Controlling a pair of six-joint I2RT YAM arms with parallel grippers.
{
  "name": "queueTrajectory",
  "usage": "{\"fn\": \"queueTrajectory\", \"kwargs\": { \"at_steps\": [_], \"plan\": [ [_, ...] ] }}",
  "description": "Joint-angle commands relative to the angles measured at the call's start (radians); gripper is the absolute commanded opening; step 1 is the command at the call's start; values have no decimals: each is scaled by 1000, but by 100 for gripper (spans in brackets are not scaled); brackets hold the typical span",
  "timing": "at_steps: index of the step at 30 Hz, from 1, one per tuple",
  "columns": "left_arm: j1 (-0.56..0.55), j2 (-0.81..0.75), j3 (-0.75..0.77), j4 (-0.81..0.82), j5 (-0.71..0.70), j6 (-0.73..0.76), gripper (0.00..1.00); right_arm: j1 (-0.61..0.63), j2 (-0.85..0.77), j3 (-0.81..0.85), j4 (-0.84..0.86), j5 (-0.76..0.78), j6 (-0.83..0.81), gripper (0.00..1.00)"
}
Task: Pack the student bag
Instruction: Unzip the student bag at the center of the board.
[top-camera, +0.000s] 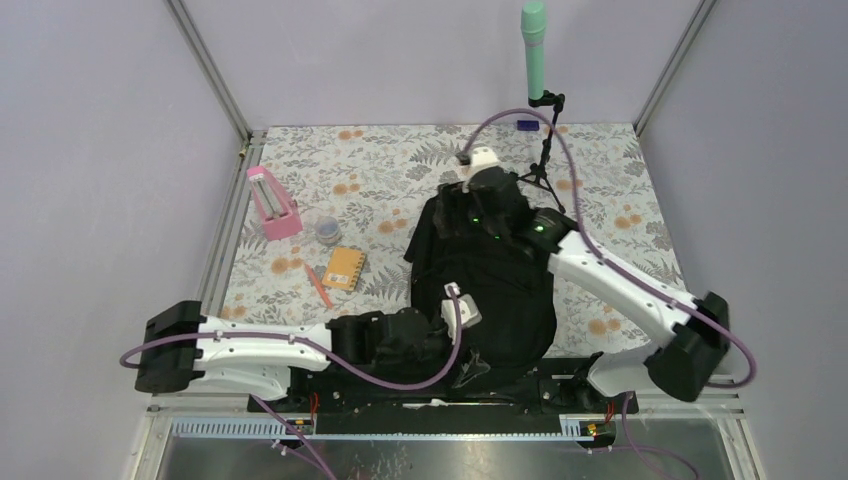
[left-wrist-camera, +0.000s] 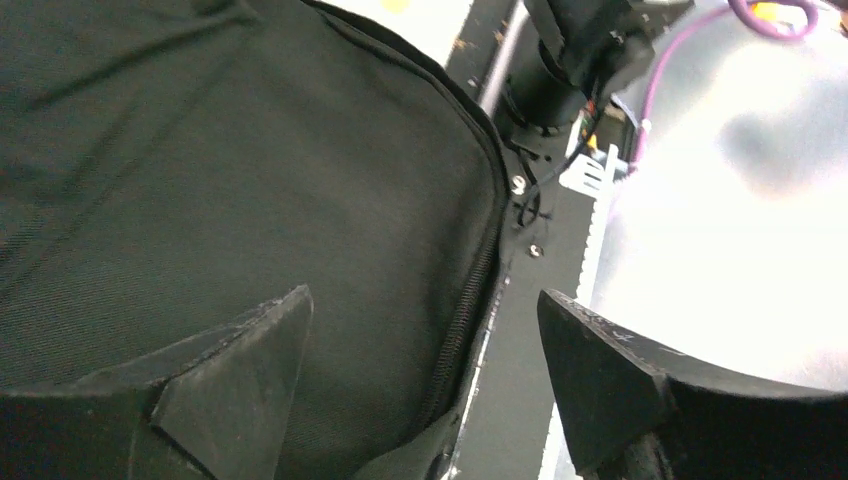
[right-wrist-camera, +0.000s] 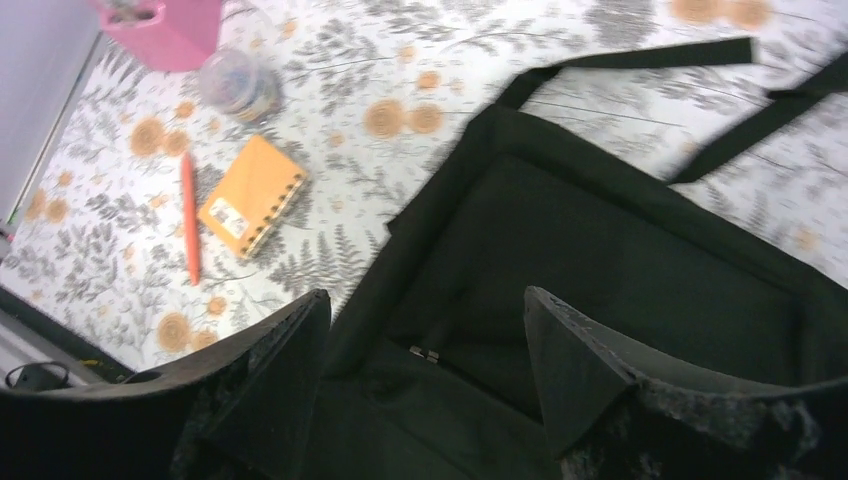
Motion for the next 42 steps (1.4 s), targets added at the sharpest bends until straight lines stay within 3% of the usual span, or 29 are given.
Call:
{"fn": "queueTrajectory", "kwargs": {
  "at_steps": [1,6,13,21,27,35,38,42],
  "plan": [
    [47,-67,70,-85,-124,-31,87,-154,-135,-129,-21,-56,-15,78],
    [154,-114,118,-196,-145,-102,88,-318,-229,-309,25,-209,-14,81],
    [303,-244,85,-204,-82,-221,89,-483,-263,-476,125,-487,-15,79],
    [391,-350,35,-249,-64,-286,89,-488,-215,-497,221,-768,-28,66],
    [397,-356,23,-270,-62,-298,89,-482,-177,-496,247,-896,-37,65],
    [401,-328,29,-256,-47,-310,90,-414,-160,-475,170,-867,-154,65],
    [403,-314,27,-248,-40,-320,90,-377,-157,-471,167,-845,-165,54],
    [404,-307,24,-253,-51,-323,90,-322,-193,-480,157,-792,-169,20]
  ]
}}
